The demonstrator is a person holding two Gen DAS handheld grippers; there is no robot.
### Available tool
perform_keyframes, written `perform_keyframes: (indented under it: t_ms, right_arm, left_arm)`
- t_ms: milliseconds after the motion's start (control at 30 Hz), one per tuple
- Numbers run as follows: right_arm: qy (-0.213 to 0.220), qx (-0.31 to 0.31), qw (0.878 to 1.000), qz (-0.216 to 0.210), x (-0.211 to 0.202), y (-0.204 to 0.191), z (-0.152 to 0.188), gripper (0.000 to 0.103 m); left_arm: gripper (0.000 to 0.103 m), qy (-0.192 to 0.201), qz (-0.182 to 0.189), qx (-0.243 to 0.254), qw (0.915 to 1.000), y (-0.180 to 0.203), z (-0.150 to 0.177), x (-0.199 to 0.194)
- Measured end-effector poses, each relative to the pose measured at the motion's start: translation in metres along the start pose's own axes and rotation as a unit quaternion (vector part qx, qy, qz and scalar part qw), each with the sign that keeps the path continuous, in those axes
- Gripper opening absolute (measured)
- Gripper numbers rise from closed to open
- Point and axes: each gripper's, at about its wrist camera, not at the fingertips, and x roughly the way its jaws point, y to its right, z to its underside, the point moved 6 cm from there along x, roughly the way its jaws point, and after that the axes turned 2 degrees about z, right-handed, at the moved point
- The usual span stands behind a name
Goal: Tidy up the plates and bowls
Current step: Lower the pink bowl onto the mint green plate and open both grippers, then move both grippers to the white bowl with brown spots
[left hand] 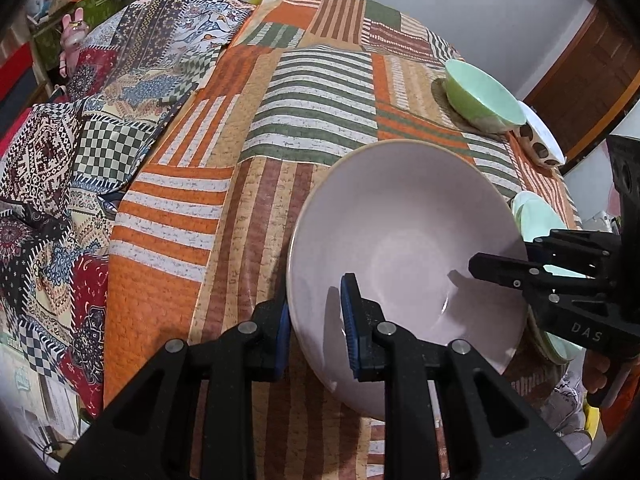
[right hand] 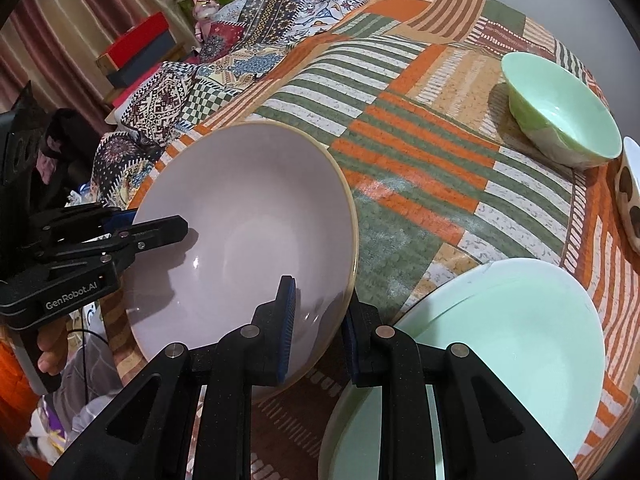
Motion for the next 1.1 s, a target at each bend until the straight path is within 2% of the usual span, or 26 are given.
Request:
perform_keyframes:
  t_ms: [133,433,667,867,967,1100]
  right_arm:
    - [0.010,0.001,1.000,0.007,-0.008,0.001,-0.001,0.021]
    - [0.061,0.016,0.998,0.014,-0.048,0.015,-0.004,0.036]
    - [0.112,0.037,0.993,0.031,-0.091,0.041,-0.005,0.040]
    - [0.153,0.054,0.985,0.059,-0.126,0.073,-0.007,0.043]
    - [0.171,0.067,0.980,0.072,-0.142,0.094,-0.007,0.049]
    - [0.190,0.085,0.974,0.093,-0.161,0.127,-0.005,0.051]
  left_arm:
    - [0.025,0.000,-0.013,-0.004,0.9999,-0.002,0.000,-0.005]
    - [0.031,0.046,-0.022,0.004,0.9987,0.011,-0.017,-0.045]
    - [0.043,0.102,-0.023,0.048,0.9934,0.052,-0.040,-0.079]
    - [0.045,0.127,-0.010,0.080,0.9886,0.093,-0.059,-0.091]
    - [0.051,0.135,-0.004,0.093,0.9865,0.114,-0.069,-0.092]
    - [0.060,0.147,0.004,0.102,0.9838,0.140,-0.085,-0.089]
